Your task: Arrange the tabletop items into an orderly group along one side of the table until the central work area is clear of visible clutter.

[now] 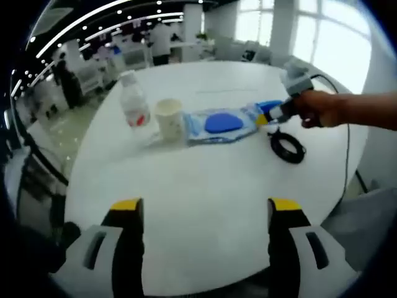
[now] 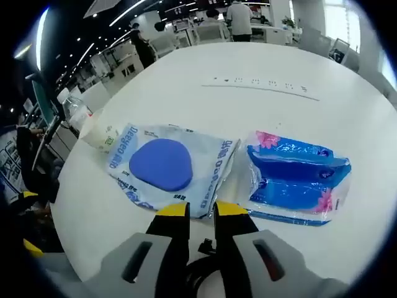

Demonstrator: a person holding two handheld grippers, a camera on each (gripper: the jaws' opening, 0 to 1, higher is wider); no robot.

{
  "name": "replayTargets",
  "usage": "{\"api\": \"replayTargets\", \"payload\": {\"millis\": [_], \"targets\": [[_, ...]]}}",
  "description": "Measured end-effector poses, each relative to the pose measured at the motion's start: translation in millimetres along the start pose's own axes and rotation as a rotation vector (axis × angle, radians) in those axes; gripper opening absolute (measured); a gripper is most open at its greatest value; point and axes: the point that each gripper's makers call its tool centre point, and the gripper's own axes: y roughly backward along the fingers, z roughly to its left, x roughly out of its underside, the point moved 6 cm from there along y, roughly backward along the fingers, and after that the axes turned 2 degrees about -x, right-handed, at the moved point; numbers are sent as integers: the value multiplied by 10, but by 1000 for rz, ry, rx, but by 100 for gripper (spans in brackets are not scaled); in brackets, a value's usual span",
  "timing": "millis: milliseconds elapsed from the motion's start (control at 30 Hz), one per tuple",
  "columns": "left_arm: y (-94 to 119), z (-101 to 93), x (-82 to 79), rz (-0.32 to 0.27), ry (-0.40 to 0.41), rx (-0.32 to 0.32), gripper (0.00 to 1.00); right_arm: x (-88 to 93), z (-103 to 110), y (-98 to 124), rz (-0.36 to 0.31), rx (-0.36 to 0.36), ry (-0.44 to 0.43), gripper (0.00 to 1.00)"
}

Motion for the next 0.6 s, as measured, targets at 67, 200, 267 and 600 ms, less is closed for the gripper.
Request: {"api": "replayTargets", "payload": {"millis": [67,200,267,600], "targets": [[14,-8,24,1,0,2,79,-18,14,48,-14,-4,9,18],[44,-1,91,11,-7,8,79,-70,13,177,-66,-29,57,22],[69,18,123,17,-3,3,80,-90,-11,251,-84,-38,82,28],[186,42,201,14,6,2,80,-34,-472,632,-122,89,124,35]]}}
